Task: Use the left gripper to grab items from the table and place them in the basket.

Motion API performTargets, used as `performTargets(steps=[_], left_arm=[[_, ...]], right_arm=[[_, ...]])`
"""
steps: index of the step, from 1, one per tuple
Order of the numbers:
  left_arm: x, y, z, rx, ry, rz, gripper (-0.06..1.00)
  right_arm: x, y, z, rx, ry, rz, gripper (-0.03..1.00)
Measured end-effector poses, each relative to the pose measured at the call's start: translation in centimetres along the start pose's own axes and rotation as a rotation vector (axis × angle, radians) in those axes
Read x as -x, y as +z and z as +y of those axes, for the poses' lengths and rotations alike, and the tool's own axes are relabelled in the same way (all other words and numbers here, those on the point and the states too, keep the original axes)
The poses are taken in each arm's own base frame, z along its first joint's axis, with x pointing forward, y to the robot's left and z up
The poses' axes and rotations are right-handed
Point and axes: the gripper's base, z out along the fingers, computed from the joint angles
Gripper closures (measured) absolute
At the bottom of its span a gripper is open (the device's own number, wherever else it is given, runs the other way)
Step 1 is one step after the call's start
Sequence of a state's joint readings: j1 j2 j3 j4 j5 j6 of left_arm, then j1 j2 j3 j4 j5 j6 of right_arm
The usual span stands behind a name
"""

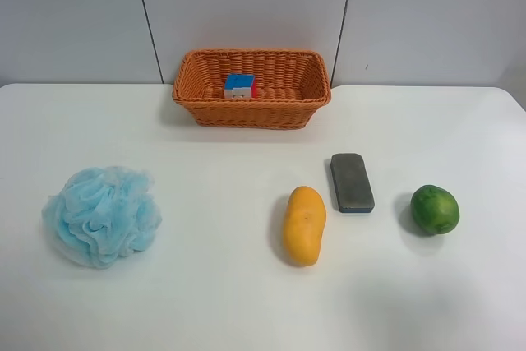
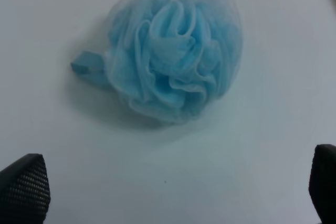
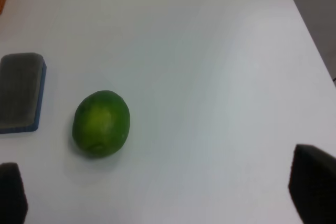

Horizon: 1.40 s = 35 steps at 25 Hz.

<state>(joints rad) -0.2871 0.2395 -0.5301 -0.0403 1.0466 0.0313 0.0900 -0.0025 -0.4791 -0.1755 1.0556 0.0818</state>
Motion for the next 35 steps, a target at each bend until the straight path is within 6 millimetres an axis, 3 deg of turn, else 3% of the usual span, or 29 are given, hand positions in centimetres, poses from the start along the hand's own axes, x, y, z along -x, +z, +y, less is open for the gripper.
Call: performTargets(steps=[16,35], left_arm=[[-2.4,-2.6,-1.0,0.171,-0.032,-0.203,-0.05],[-2.5,-2.7,-1.0,0.174,-0.027,-0.205,-0.05]], right_arm=[[0.0,0.0,0.0,0.000,0.000,0.000,-0.02],[0.0,0.0,0.0,0.000,0.000,0.000,-0.02]])
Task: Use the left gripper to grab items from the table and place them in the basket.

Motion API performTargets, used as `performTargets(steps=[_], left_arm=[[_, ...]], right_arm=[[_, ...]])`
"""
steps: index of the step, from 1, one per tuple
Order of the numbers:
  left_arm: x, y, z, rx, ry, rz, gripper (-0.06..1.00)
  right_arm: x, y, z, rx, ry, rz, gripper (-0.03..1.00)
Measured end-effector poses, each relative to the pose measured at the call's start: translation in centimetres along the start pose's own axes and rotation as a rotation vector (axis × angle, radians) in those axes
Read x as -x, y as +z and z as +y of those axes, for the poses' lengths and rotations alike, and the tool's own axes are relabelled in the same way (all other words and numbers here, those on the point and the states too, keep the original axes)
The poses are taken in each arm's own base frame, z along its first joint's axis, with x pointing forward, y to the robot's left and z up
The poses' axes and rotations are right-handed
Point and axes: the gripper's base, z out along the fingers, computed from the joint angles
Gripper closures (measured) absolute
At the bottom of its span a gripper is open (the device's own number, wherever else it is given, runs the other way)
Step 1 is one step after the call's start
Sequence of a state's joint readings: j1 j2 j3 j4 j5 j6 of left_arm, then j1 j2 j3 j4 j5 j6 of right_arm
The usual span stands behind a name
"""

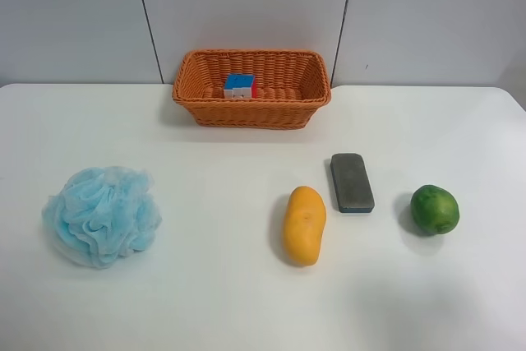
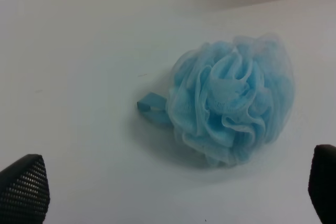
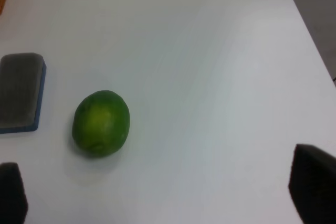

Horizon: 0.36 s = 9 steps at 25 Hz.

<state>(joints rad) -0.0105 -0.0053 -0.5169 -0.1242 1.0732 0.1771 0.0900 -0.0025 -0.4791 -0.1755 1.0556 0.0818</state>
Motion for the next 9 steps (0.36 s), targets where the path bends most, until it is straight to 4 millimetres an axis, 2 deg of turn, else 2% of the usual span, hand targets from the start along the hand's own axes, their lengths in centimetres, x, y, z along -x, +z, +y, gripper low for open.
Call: performTargets(steps=[9], left_arm=[[0.00,0.00,0.00,0.000,0.000,0.000,-0.05]], right_arm=[[0.00,0.00,0.00,0.000,0.000,0.000,-0.02]])
